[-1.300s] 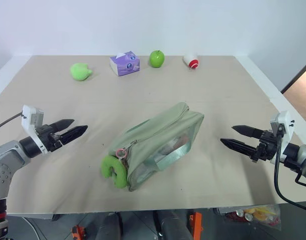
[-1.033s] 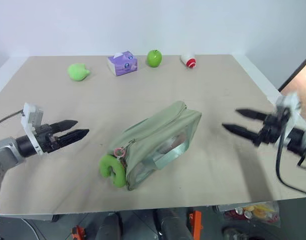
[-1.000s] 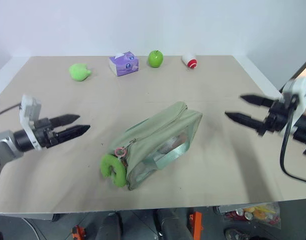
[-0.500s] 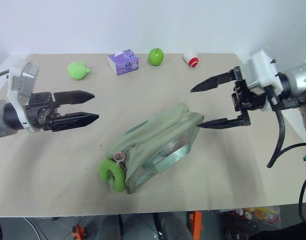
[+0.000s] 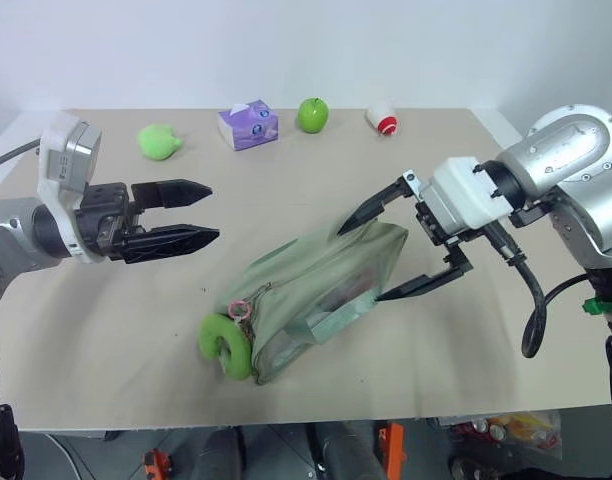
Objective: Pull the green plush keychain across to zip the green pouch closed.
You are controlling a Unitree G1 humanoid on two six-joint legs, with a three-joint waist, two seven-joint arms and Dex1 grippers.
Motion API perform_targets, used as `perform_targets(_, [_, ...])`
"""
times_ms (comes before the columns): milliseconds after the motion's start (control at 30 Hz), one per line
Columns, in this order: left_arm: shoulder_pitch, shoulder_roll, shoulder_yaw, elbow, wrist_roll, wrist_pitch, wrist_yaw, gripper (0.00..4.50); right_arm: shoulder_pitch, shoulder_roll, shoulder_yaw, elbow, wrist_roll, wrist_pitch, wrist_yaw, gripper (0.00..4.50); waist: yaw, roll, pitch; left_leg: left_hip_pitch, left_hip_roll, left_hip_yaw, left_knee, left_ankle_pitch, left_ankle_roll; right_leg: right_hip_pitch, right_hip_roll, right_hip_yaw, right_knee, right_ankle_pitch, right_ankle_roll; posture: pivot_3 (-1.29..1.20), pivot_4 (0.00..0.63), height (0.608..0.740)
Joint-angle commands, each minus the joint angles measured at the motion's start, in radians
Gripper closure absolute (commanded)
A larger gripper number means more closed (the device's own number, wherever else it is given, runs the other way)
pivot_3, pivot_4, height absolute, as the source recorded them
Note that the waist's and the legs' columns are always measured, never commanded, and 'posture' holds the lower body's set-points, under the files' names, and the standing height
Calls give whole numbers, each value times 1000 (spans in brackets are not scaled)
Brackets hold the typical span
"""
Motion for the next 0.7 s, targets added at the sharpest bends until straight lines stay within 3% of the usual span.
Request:
perform_targets(33, [0, -11, 13, -27, -8, -18, 11, 38, -11, 1, 15, 1, -30, -60, 50, 0, 0, 0, 0, 0, 0, 0, 0, 0, 0, 0, 0, 0, 0, 0, 0, 0, 150, 740])
perform_targets(67, [2, -16, 13, -31, -10, -19, 15, 38, -8, 19, 19, 13, -55, -69, 50, 0, 0, 0, 0, 0, 0, 0, 1, 0, 0, 0, 0, 0, 0, 0, 0, 0, 150, 740])
perform_targets(100, [3, -21, 11, -34, -10, -19, 19, 0, -7, 37, 22, 28, -79, -80, 50, 528, 0, 0, 0, 0, 0, 0, 1, 0, 0, 0, 0, 0, 0, 0, 0, 0, 150, 740])
perform_targets(267, [9, -42, 12, -54, -15, -17, 45, 0, 14, 117, 13, 91, -225, -162, 42, 2187, 2, 0, 0, 0, 0, 0, 3, 0, 0, 0, 0, 0, 1, 1, 0, 0, 150, 740])
perform_targets(333, [14, -49, 20, -65, -27, -14, 59, 0, 30, 119, 9, 87, -239, -172, 48, 2797, 4, 0, 0, 0, 0, 0, 4, 0, 0, 1, 0, 0, 1, 1, 1, 0, 150, 740])
perform_targets(367, [15, -52, 21, -67, -27, -15, 64, 0, 34, 115, 9, 84, -239, -174, 50, 3313, 4, 0, 0, 0, 0, 0, 4, 0, 0, 1, 0, 0, 1, 1, 0, 0, 150, 740])
perform_targets(400, [17, -53, 21, -68, -26, -16, 67, 0, 36, 112, 10, 83, -238, -177, 50, 3415, 4, 0, 0, 0, 0, 0, 3, 0, 0, 1, 0, 0, 1, 1, 0, 0, 150, 740])
perform_targets(500, [23, -57, 22, -71, -22, -19, 77, 0, 31, 92, 13, 88, -222, -178, 50, 4468, 4, 0, 0, 0, 0, -1, 4, 0, 0, 1, 0, 0, 1, 1, 1, 0, 150, 740])
perform_targets(700, [27, -65, 17, -60, -13, -26, 87, 0, -55, 150, -50, 189, -230, -86, 33, 4468, 0, 0, 0, 0, 0, 0, 5, 0, 0, 1, 0, 0, 2, 3, 0, 0, 150, 740])
